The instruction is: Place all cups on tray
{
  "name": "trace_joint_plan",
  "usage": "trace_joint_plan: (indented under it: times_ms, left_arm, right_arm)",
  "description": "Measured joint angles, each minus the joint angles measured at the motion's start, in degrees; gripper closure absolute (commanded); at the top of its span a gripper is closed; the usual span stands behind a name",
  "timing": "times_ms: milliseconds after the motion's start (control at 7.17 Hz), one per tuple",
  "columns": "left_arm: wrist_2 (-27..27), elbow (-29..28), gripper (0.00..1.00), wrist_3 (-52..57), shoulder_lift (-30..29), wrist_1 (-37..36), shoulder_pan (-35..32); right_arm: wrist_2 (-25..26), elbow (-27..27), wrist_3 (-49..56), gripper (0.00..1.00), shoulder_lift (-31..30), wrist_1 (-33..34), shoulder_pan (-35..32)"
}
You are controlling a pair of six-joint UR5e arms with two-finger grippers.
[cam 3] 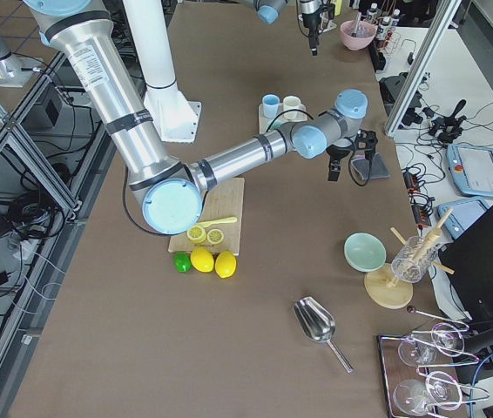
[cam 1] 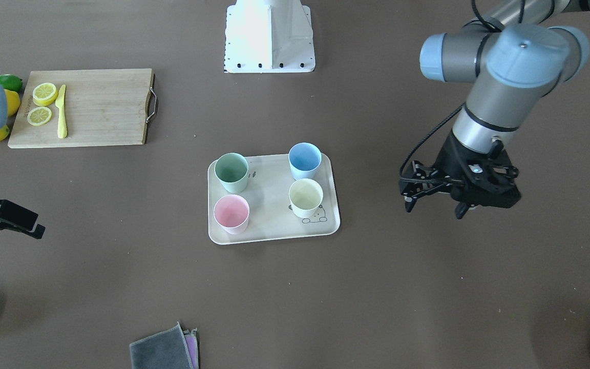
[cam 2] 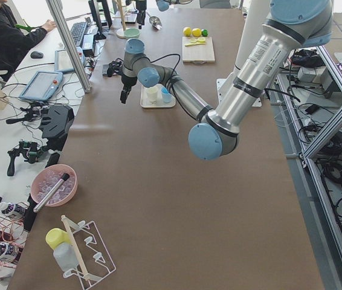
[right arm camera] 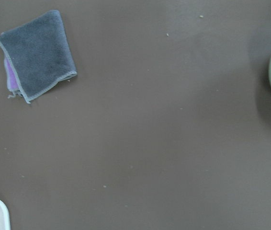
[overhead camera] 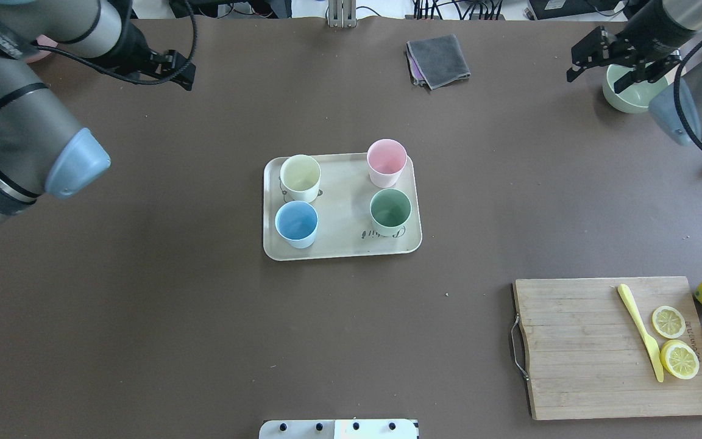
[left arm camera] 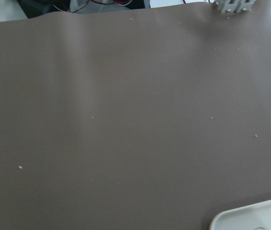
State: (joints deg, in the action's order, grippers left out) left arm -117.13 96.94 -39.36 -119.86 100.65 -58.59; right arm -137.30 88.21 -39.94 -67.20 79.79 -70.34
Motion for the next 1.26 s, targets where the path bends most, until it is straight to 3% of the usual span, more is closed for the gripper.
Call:
trace_joint_plan:
  times_ms: [279,698,977,1256]
  left_arm:
    - [-4.9,1.3,0.02,14.7,8.7,2.2,-8.7]
    - [-5.9,-5.1,0.02,18.4,18.2,14.8,-11.6]
    - [-6.7,-7.1,0.02,18.6,21.5,17.4,-14.7]
    - [-10.5,-7.3,0.02,20.3,23.7,17.4,-20.1]
  right_arm:
    - [-1.0,0.6,15.0,0.0,-9.4,0.1,-5.5]
    - [4.1,-0.9,35.0,0.0,-18.7,2.9,-12.6]
    - [7.2,-1.0,41.5,0.0,-23.0,3.4,-19.1]
    - [3.4,-0.8,43.0,0.0,-23.6,3.1,-24.5]
